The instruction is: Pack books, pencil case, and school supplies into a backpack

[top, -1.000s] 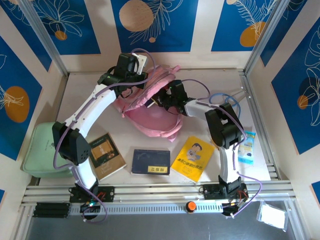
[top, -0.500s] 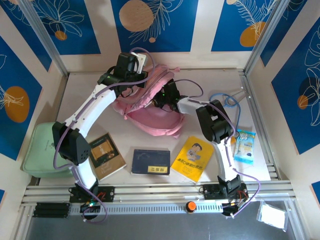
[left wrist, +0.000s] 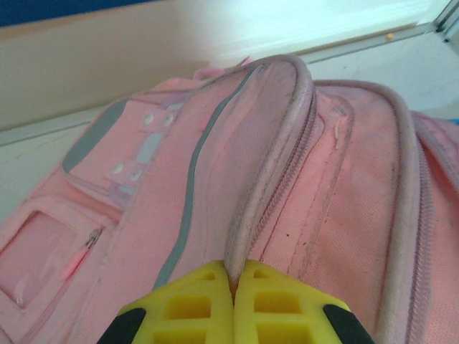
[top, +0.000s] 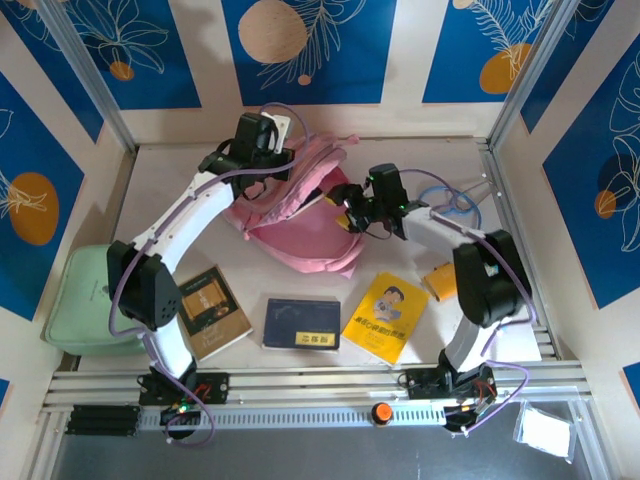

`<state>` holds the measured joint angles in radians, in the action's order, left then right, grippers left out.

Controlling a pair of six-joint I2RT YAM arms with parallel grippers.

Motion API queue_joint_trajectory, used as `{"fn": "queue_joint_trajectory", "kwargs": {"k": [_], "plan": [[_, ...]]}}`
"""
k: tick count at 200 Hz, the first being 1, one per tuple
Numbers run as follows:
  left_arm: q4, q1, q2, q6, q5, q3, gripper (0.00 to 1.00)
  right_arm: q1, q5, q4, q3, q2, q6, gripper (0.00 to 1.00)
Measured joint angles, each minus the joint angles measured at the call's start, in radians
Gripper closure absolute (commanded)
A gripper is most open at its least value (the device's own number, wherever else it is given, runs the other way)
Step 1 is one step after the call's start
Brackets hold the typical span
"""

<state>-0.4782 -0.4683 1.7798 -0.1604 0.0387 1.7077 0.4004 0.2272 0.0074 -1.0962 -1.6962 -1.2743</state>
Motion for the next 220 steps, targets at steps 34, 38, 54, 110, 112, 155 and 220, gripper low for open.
{"fn": "queue_joint_trajectory", "kwargs": {"k": [34, 38, 54, 110, 112, 155, 220], "plan": [[0.049, 0.027, -0.029, -0.002, 0.029, -0.153, 1.0, -0.002, -0.161, -0.212, 0.075, 0.159, 0.112, 0.33], [0.053, 0.031, -0.034, -0.003, 0.029, -0.171, 0.95, -0.006, -0.186, -0.239, 0.084, 0.178, 0.124, 0.33], [0.062, 0.048, -0.061, -0.014, 0.014, -0.24, 0.67, -0.018, -0.26, -0.333, 0.119, 0.236, 0.16, 0.33], [0.151, 0.061, -0.203, -0.152, -0.092, -0.456, 0.11, -0.023, -0.365, -0.531, 0.256, 0.336, 0.19, 0.32], [0.156, 0.061, -0.206, -0.163, -0.092, -0.46, 0.1, -0.022, -0.366, -0.534, 0.259, 0.336, 0.19, 0.32], [0.241, 0.061, -0.234, -0.228, -0.137, -0.512, 0.0, 0.013, -0.367, -0.556, 0.316, 0.322, 0.167, 0.33], [0.38, 0.061, -0.176, -0.284, -0.203, -0.485, 0.0, 0.021, -0.409, -0.544, 0.295, 0.209, 0.106, 0.36]]}}
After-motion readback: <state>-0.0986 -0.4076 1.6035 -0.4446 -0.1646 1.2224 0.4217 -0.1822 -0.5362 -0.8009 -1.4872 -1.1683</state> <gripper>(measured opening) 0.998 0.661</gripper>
